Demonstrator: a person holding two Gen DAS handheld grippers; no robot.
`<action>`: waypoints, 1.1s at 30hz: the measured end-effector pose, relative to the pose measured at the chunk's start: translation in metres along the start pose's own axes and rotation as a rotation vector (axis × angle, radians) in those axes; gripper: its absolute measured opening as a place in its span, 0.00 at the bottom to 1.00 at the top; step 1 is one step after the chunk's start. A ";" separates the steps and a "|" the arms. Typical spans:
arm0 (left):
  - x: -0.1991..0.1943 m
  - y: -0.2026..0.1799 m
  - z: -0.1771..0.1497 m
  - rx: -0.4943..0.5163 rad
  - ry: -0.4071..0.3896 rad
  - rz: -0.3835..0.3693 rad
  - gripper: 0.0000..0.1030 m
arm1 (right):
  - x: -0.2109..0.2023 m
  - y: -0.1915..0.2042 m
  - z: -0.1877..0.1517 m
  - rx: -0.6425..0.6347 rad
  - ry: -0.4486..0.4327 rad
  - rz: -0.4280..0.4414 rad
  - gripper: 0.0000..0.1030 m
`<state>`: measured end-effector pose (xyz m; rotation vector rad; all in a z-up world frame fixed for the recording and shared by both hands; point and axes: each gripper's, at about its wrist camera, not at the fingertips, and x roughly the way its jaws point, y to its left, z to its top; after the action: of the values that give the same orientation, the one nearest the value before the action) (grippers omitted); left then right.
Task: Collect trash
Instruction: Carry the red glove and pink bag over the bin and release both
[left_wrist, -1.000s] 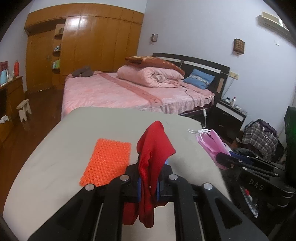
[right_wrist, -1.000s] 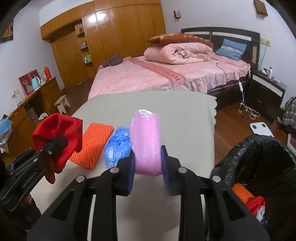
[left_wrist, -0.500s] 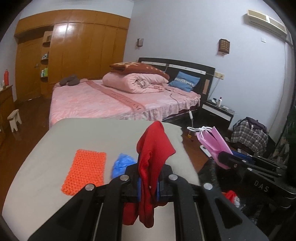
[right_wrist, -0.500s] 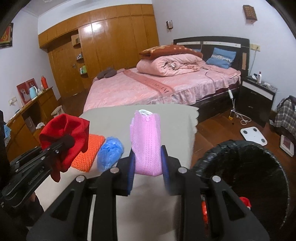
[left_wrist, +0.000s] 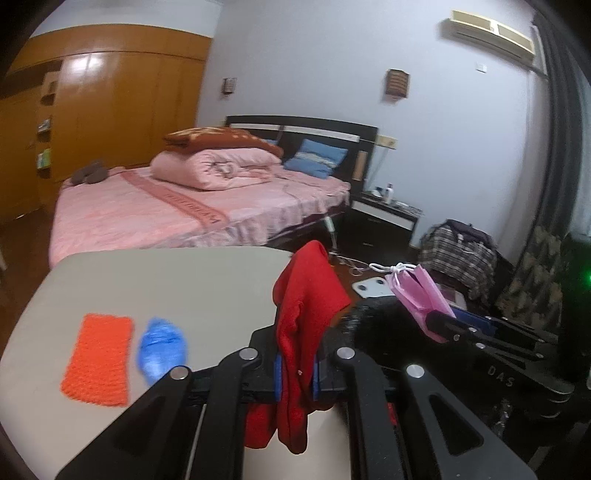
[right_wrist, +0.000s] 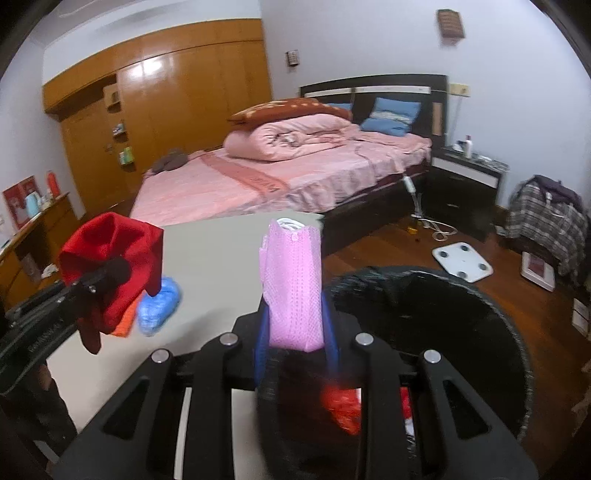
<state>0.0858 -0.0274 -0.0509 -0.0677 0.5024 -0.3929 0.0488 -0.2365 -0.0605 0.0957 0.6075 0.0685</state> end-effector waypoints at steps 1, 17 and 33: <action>0.003 -0.007 0.001 0.009 0.002 -0.013 0.10 | -0.002 -0.007 -0.002 0.011 0.000 -0.013 0.24; 0.054 -0.092 0.008 0.082 0.035 -0.189 0.10 | -0.018 -0.092 -0.026 0.115 -0.010 -0.172 0.24; 0.110 -0.134 -0.007 0.095 0.144 -0.321 0.45 | -0.018 -0.139 -0.040 0.177 -0.016 -0.272 0.51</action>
<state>0.1242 -0.1933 -0.0857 -0.0284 0.6162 -0.7388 0.0165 -0.3731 -0.0984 0.1838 0.6050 -0.2494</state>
